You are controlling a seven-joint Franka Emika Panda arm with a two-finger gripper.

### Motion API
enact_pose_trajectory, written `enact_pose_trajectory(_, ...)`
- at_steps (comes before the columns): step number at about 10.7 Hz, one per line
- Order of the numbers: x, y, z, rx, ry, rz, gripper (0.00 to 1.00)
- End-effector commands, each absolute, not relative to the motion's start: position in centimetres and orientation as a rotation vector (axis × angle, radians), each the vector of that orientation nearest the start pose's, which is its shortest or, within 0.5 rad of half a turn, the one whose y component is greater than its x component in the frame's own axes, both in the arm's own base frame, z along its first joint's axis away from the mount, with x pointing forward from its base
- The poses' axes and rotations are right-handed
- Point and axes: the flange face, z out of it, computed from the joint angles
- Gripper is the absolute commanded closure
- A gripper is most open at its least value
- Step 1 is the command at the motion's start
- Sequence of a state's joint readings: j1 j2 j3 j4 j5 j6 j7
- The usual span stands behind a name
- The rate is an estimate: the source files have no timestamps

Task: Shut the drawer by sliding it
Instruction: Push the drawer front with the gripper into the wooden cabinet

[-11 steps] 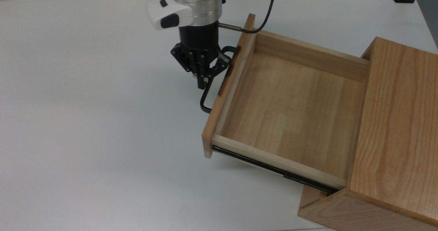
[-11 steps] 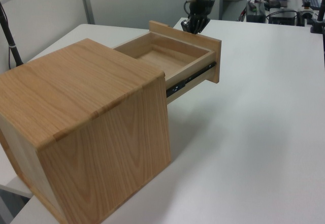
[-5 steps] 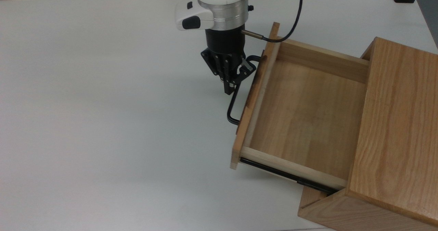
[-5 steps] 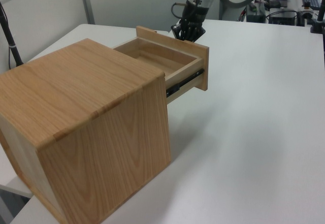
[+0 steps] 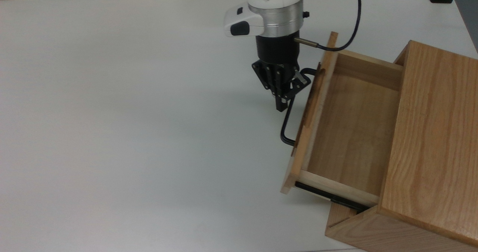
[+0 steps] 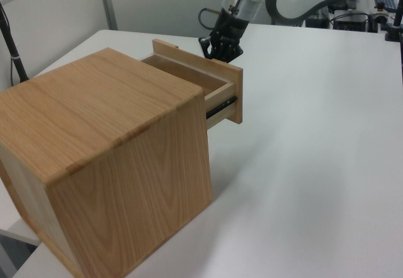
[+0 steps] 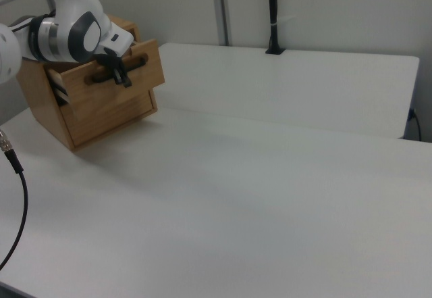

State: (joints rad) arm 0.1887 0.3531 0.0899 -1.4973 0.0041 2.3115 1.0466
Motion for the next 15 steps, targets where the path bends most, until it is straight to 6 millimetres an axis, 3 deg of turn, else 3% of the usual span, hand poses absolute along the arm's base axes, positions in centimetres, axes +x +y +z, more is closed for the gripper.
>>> enact_pose_trajectory(1,69.2,21.7,48.2,-2.570,1.049,-0.468,1.00)
enact_pose_trajectory(9,69.7,28.7,49.4,-2.482,0.905,-0.603,1.00)
enact_pose_trajectory(15,70.5,29.7,50.1,-2.430,0.855,-0.690,1.00)
